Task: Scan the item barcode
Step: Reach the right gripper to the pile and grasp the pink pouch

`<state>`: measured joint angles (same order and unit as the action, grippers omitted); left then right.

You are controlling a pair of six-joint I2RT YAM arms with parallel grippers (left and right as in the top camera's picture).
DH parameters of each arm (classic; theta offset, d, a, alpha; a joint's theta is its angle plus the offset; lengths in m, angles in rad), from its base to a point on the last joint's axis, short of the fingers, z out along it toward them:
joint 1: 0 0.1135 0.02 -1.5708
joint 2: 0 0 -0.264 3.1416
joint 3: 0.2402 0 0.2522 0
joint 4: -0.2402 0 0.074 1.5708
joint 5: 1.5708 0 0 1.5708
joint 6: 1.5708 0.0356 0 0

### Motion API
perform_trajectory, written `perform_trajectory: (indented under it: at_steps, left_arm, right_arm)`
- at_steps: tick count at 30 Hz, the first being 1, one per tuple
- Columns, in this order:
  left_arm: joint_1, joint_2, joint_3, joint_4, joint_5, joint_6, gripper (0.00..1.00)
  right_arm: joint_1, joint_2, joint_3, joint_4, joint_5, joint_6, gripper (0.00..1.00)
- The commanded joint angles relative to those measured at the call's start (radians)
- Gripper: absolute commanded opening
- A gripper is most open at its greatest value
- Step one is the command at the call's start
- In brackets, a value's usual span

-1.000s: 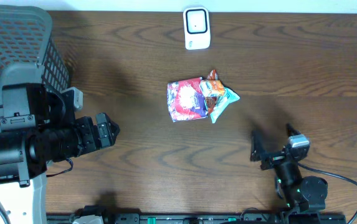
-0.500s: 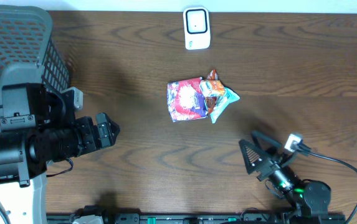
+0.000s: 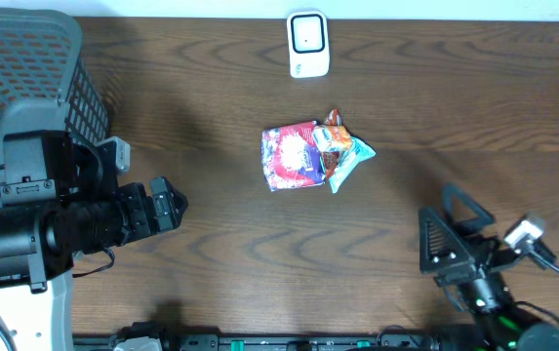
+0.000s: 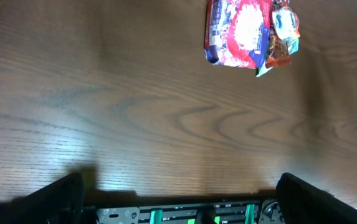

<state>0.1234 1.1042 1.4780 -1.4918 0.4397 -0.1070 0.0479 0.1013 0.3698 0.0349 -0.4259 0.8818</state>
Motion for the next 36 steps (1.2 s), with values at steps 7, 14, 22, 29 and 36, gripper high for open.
perform_trajectory:
  at_steps: [7, 14, 22, 29, 36]
  left_arm:
    - [0.003, 0.001, -0.003, -0.003, 0.005, 0.005, 0.98]
    - [0.003, 0.001, -0.003, -0.003, 0.005, 0.005, 0.98]
    - [0.003, 0.001, -0.003, -0.003, 0.005, 0.005, 0.98]
    - [0.003, 0.001, -0.003, -0.003, 0.005, 0.005, 0.98]
    - [0.003, 0.001, -0.003, -0.003, 0.005, 0.005, 0.98]
  right_arm:
    - [-0.001, 0.433, 0.608, -0.731, 0.063, -0.540, 0.99]
    - [-0.001, 0.839, 0.877, -1.081, 0.023, -0.681, 0.99]
    - [-0.001, 1.096, 0.892, -1.065, -0.132, -0.592, 0.99]
    - [0.005, 1.260, 0.892, -0.994, -0.139, -0.579, 0.99]
    - [0.012, 1.331, 0.892, -0.968, -0.179, -0.579, 0.99]
